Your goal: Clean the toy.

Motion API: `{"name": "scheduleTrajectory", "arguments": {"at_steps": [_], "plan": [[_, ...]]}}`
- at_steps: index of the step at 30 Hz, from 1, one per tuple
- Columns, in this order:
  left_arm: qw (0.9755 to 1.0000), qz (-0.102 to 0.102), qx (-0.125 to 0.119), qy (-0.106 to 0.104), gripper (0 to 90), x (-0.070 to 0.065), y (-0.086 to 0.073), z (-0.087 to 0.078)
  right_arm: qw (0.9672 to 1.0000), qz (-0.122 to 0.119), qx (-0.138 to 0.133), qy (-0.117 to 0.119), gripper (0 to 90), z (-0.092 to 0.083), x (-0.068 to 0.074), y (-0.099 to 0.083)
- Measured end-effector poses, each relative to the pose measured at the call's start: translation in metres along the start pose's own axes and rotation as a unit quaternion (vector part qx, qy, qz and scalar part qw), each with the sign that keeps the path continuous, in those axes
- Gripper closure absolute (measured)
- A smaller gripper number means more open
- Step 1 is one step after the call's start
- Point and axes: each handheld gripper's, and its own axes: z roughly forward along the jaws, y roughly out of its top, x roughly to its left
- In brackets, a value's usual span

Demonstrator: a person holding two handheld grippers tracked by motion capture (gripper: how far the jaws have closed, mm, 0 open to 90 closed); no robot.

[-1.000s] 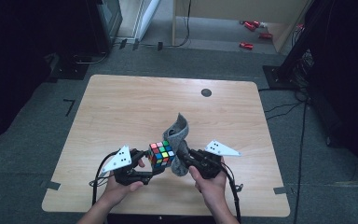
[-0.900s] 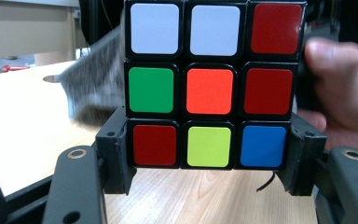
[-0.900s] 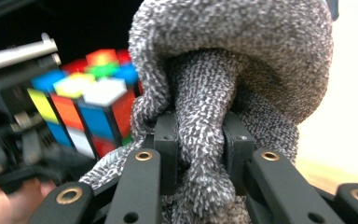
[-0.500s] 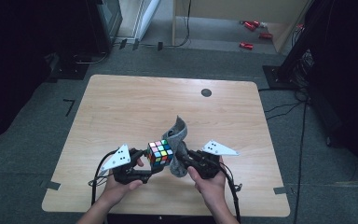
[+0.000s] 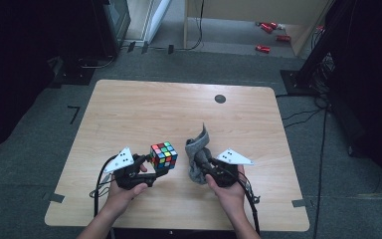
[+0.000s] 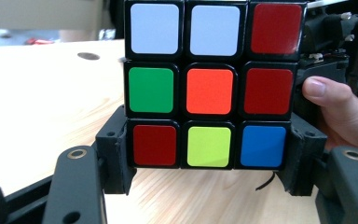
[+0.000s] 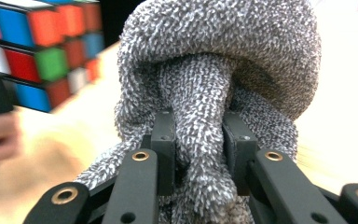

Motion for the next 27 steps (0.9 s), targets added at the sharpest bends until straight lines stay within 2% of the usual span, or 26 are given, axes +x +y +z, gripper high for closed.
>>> {"name": "scheduleTrajectory", "arguments": {"at_steps": [3, 5, 7, 10, 12, 14, 16, 21, 23, 27], "plan": [[0.9999, -0.001, 0.008, 0.007, 34.5, 0.001, -0.001, 0.002, 0.999, -0.011, 0.011, -0.041, 70.5, 0.003, -0.01, -0.005], [0.9999, -0.002, 0.012, 0.008, 34.5, 0.001, -0.001, 0.002, 0.998, -0.012, 0.022, -0.057, 68.3, 0.006, -0.017, -0.007], [0.9998, -0.002, 0.015, 0.008, 34.5, 0.002, -0.002, 0.003, 0.9961, -0.023, 0.043, -0.074, 64.9, 0.011, -0.023, -0.011], [0.9996, -0.004, 0.023, 0.019, 34.6, 0.004, -0.002, 0.003, 0.9948, -0.023, 0.063, -0.077, 59.1, 0.016, -0.03, -0.016], [0.9993, -0.008, 0.027, 0.026, 34.5, 0.008, -0.002, 0.002, 0.9946, -0.026, 0.066, -0.075, 54.4, 0.018, -0.032, -0.018], [0.9991, -0.014, 0.028, 0.027, 34.6, 0.01, -0.002, 0.001, 0.9948, -0.037, 0.058, -0.075, 48.3, 0.017, -0.033, -0.017], [0.999, -0.018, 0.03, 0.028, 34.6, 0.013, -0.002, 0.001, 0.9954, -0.053, 0.035, -0.072, 41.7, 0.013, -0.033, -0.014], [0.999, -0.022, 0.036, 0.014, 34.6, 0.017, -0.002, 0.0, 0.9957, -0.065, -0.018, -0.063, 37.5, -0.001, -0.034, -0.005], [0.9989, -0.022, 0.039, 0.011, 34.6, 0.017, -0.001, 0.0, 0.9951, -0.076, -0.03, -0.055, 37.3, -0.005, -0.032, -0.002], [0.9985, -0.034, 0.042, -0.004, 34.6, 0.022, 0.001, -0.001, 0.9916, -0.115, -0.053, -0.025, 35.5, -0.009, -0.021, 0.001]]}}
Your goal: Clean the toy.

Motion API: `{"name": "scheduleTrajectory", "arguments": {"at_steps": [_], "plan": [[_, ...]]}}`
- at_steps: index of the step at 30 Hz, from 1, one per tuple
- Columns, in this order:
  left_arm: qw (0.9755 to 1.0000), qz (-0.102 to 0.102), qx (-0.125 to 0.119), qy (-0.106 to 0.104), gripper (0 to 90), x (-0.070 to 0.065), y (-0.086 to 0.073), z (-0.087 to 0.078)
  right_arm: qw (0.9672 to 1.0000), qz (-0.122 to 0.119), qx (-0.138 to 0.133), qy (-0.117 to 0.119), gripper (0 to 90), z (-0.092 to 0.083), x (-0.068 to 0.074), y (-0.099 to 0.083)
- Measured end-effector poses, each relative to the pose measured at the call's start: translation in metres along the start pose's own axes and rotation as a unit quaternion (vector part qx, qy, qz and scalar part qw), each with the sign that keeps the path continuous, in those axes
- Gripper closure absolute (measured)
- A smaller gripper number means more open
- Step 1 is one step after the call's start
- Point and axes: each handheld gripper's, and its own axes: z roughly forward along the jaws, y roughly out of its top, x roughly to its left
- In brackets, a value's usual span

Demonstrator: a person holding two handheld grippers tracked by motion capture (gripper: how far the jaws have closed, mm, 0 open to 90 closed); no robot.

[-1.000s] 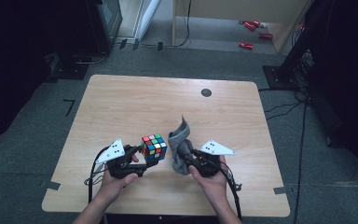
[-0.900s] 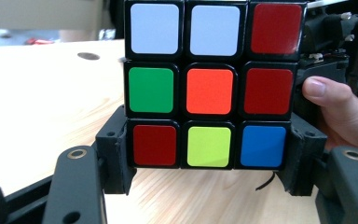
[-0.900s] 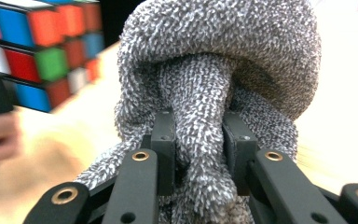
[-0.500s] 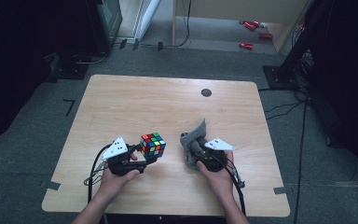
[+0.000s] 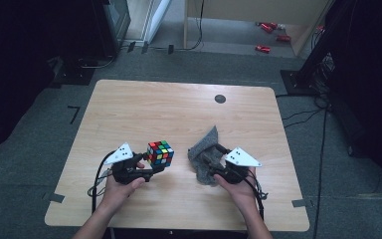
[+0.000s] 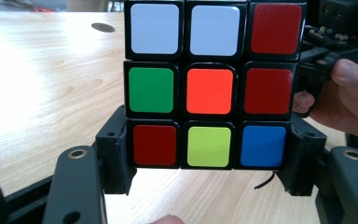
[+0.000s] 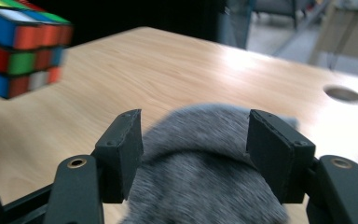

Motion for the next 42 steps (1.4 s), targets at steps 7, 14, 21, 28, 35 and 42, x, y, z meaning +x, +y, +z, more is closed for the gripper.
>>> {"name": "scheduleTrajectory", "arguments": {"at_steps": [7, 14, 21, 28, 35, 42], "plan": [[0.9979, -0.036, 0.022, -0.049, 34.6, 0.01, 0.009, -0.003, 0.996, -0.069, -0.035, 0.045, 31.9, 0.01, 0.028, -0.002], [0.9965, -0.039, 0.042, -0.061, 34.6, 0.011, 0.013, -0.001, 0.9882, -0.116, -0.068, 0.073, 28.9, 0.019, 0.049, -0.006], [0.9947, -0.044, 0.053, -0.077, 34.6, 0.01, 0.016, 0.003, 0.9821, -0.154, -0.081, 0.073, 28.7, 0.025, 0.06, -0.009], [0.9916, -0.056, 0.069, -0.094, 34.6, 0.011, 0.018, 0.006, 0.9731, -0.195, -0.099, 0.072, 29.4, 0.027, 0.063, -0.011], [0.9903, -0.059, 0.075, -0.101, 34.6, 0.01, 0.019, 0.008, 0.9669, -0.219, -0.102, 0.083, 29.1, 0.029, 0.066, -0.012], [0.9878, -0.064, 0.091, -0.11, 34.6, 0.008, 0.018, 0.012, 0.9626, -0.235, -0.102, 0.089, 27.2, 0.03, 0.068, -0.012]]}}
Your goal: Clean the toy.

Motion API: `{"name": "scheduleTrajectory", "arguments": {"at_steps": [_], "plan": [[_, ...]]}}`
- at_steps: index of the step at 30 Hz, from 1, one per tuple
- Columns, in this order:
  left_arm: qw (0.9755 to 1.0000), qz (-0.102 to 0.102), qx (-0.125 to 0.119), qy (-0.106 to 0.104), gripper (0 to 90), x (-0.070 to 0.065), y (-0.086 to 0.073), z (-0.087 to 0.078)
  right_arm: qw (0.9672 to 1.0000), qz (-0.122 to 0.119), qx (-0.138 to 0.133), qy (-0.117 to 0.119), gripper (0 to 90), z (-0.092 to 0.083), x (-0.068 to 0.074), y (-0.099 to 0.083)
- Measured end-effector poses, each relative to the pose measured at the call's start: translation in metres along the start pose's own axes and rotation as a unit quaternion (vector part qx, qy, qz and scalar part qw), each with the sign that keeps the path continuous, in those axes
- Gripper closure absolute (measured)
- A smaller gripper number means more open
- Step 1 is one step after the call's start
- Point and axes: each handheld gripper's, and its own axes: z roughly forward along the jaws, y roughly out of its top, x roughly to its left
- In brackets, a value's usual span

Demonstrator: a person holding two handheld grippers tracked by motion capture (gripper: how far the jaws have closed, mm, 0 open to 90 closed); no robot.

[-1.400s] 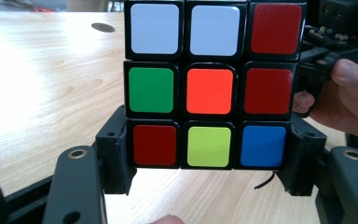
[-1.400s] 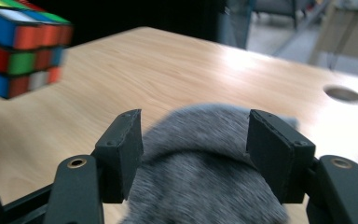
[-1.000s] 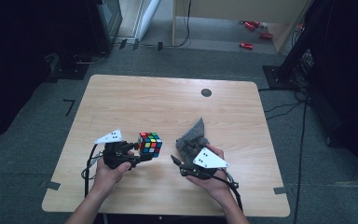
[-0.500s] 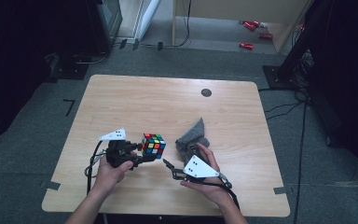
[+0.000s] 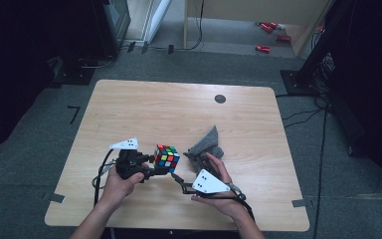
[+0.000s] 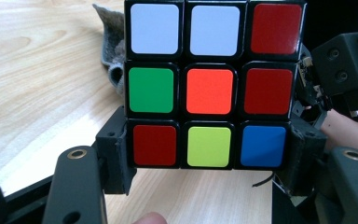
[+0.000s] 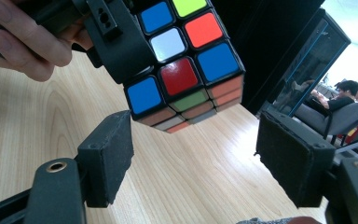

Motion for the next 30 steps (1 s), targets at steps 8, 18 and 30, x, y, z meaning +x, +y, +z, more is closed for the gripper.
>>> {"name": "scheduleTrajectory", "arguments": {"at_steps": [8, 18, 30], "plan": [[0.9984, -0.039, 0.032, -0.025, 34.6, 0.003, 0.0, 0.009, 0.9997, -0.023, 0.001, 0.002, 27.1, 0.003, 0.005, 0.001], [0.994, -0.074, 0.063, -0.051, 34.2, 0.007, -0.002, 0.015, 0.9981, -0.06, 0.009, 0.013, 33.9, 0.006, 0.012, -0.001], [0.9995, -0.005, -0.031, 0.0, 27.5, 0.005, 0.0, -0.007, 0.9986, 0.006, 0.053, 0.001, 34.3, -0.004, -0.008, -0.004]]}}
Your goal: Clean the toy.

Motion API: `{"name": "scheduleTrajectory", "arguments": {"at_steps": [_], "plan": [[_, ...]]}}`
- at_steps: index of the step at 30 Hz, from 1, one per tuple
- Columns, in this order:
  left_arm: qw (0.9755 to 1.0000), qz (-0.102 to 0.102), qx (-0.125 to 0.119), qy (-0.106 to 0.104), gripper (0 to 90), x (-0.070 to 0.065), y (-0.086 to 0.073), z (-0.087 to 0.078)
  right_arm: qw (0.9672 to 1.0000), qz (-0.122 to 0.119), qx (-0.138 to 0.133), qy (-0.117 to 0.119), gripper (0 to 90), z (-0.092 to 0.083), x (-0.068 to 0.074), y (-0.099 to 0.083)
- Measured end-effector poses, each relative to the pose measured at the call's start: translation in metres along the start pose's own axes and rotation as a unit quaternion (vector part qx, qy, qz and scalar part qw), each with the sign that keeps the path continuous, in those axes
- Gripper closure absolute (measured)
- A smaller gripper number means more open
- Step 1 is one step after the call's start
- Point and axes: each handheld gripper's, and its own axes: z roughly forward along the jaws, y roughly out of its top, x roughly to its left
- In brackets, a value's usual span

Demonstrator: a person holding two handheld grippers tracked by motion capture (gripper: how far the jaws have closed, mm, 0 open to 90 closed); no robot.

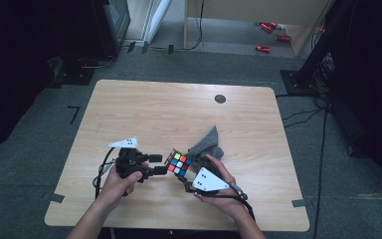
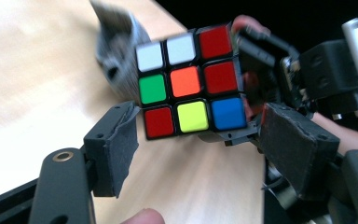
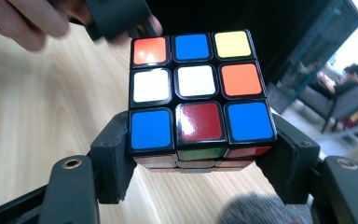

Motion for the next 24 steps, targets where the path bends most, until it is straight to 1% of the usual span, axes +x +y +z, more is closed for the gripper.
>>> {"name": "scheduleTrajectory", "arguments": {"at_steps": [1, 2, 3, 4, 5, 6, 7, 8, 9, 10, 11, 12, 13, 14, 15, 16, 17, 18, 20, 21, 22, 23, 24], "plan": [[0.9998, 0.01, -0.013, 0.008, 26.6, 0.0, 0.0, -0.002, 1.0, 0.01, 0.003, 0.0, 34.2, -0.001, -0.003, -0.001], [0.9992, 0.024, -0.024, 0.022, 25.9, -0.001, -0.001, -0.004, 0.9997, 0.024, 0.005, 0.0, 34.3, -0.003, -0.006, -0.001], [0.9986, 0.032, -0.028, 0.032, 25.6, -0.002, -0.001, -0.004, 0.9991, 0.043, 0.008, 0.0, 34.3, -0.005, -0.01, -0.002], [0.9973, 0.046, -0.031, 0.048, 25.3, -0.002, -0.002, -0.004, 0.9984, 0.055, 0.009, -0.001, 34.3, -0.006, -0.013, -0.002], [0.9951, 0.063, -0.033, 0.068, 25.2, -0.004, -0.004, -0.004, 0.9974, 0.071, 0.008, 0.0, 34.3, -0.008, -0.016, -0.001], [0.9935, 0.075, -0.032, 0.08, 25.3, -0.005, -0.005, -0.003, 0.9955, 0.095, 0.006, 0.001, 34.3, -0.01, -0.019, 0.0], [0.9904, 0.094, -0.031, 0.097, 25.3, -0.008, -0.007, -0.001, 0.9941, 0.108, 0.004, 0.002, 34.2, -0.011, -0.021, 0.0], [0.9873, 0.111, -0.031, 0.109, 25.5, -0.011, -0.008, 0.001, 0.9909, 0.135, 0.006, 0.002, 34.2, -0.013, -0.024, 0.002], [0.9844, 0.125, -0.032, 0.119, 25.5, -0.013, -0.009, 0.002, 0.9878, 0.156, 0.01, 0.005, 34.2, -0.014, -0.026, 0.004], [0.9779, 0.153, -0.034, 0.139, 25.7, -0.017, -0.011, 0.004, 0.9854, 0.169, 0.013, 0.007, 34.2, -0.016, -0.028, 0.005], [0.9728, 0.171, -0.036, 0.152, 25.9, -0.021, -0.012, 0.005, 0.9817, 0.189, 0.016, 0.008, 34.2, -0.017, -0.03, 0.007], [0.9681, 0.188, -0.038, 0.161, 25.7, -0.024, -0.013, 0.007, 0.9791, 0.203, 0.018, 0.006, 34.2, -0.018, -0.031, 0.008], [0.9647, 0.2, -0.038, 0.167, 25.5, -0.026, -0.014, 0.008, 0.9766, 0.214, 0.018, 0.003, 34.3, -0.018, -0.032, 0.009], [0.9607, 0.213, -0.038, 0.174, 25.1, -0.029, -0.015, 0.009, 0.9745, 0.223, 0.019, 0.003, 34.2, -0.019, -0.033, 0.01], [0.9556, 0.229, -0.033, 0.183, 24.5, -0.031, -0.017, 0.012, 0.972, 0.235, 0.017, 0.006, 34.2, -0.019, -0.033, 0.012], [0.9526, 0.238, -0.03, 0.188, 24.0, -0.033, -0.018, 0.014, 0.9687, 0.247, 0.013, 0.012, 34.2, -0.019, -0.032, 0.014], [0.949, 0.247, -0.024, 0.194, 23.4, -0.034, -0.019, 0.017, 0.9674, 0.252, 0.011, 0.015, 34.2, -0.019, -0.032, 0.016], [0.946, 0.256, -0.018, 0.198, 22.8, -0.035, -0.02, 0.019, 0.9659, 0.258, 0.01, 0.018, 34.3, -0.019, -0.031, 0.018], [0.9398, 0.271, -0.009, 0.208, 21.8, -0.038, -0.023, 0.024, 0.9646, 0.263, 0.009, 0.021, 34.2, -0.018, -0.028, 0.023], [0.9356, 0.282, -0.008, 0.213, 21.4, -0.04, -0.025, 0.027, 0.9638, 0.265, 0.009, 0.023, 34.2, -0.018, -0.027, 0.025], [0.9319, 0.29, -0.01, 0.218, 20.2, -0.042, -0.026, 0.028, 0.9627, 0.269, 0.009, 0.025, 34.3, -0.017, -0.025, 0.028], [0.9271, 0.302, -0.015, 0.222, 19.8, -0.044, -0.027, 0.029, 0.9622, 0.271, 0.012, 0.025, 34.2, -0.016, -0.024, 0.029], [0.9217, 0.315, -0.019, 0.226, 19.5, -0.047, -0.028, 0.03, 0.9609, 0.275, 0.015, 0.026, 34.2, -0.015, -0.022, 0.03]]}}
